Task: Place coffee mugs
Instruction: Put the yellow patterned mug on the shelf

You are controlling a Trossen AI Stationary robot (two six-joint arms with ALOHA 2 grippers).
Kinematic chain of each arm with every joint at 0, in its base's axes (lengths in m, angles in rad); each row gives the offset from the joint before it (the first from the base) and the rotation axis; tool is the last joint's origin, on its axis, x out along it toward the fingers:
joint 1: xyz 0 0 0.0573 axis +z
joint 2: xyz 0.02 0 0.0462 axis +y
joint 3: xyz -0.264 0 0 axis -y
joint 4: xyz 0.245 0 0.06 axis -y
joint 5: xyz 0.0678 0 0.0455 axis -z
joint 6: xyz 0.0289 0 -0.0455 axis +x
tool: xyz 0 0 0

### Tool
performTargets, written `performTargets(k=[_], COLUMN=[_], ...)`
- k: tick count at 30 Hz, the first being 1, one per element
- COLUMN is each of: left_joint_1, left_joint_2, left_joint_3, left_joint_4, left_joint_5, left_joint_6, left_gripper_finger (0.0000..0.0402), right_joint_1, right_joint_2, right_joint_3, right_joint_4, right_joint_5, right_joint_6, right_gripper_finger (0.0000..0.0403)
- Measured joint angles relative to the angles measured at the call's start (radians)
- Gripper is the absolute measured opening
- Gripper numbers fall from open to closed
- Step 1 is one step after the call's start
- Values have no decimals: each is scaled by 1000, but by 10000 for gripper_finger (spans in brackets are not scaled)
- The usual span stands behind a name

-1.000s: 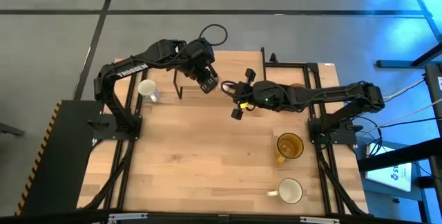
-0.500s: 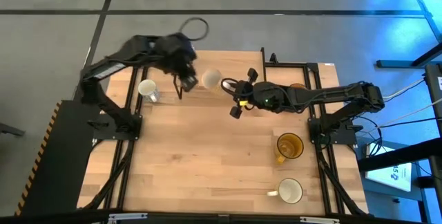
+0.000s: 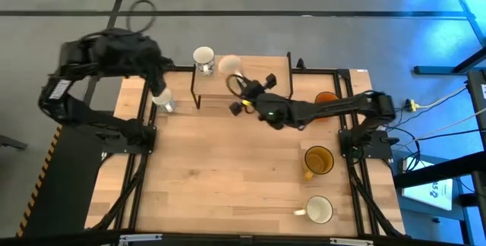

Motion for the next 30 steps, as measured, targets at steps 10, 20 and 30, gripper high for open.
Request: performTargets(k=[10,20,30], left_joint_1=[0,0,0], left_joint_2=[-92,-96,-93], left_joint_3=[0,0,0], left_joint_4=[51,58,59], left_joint_5=[-25,-22,-21], left_joint_6=[50,74,93], left_gripper_finger=[72,72,72], right_joint_1=[-44,-104,-158], right_joint_2=[260,360,416], right_joint_3=[249,251,253], right_joint_4=[11,143,222], right_joint_5=[164,159,126], right_joint_6=[101,182,184], right_gripper_finger=[37,37,37])
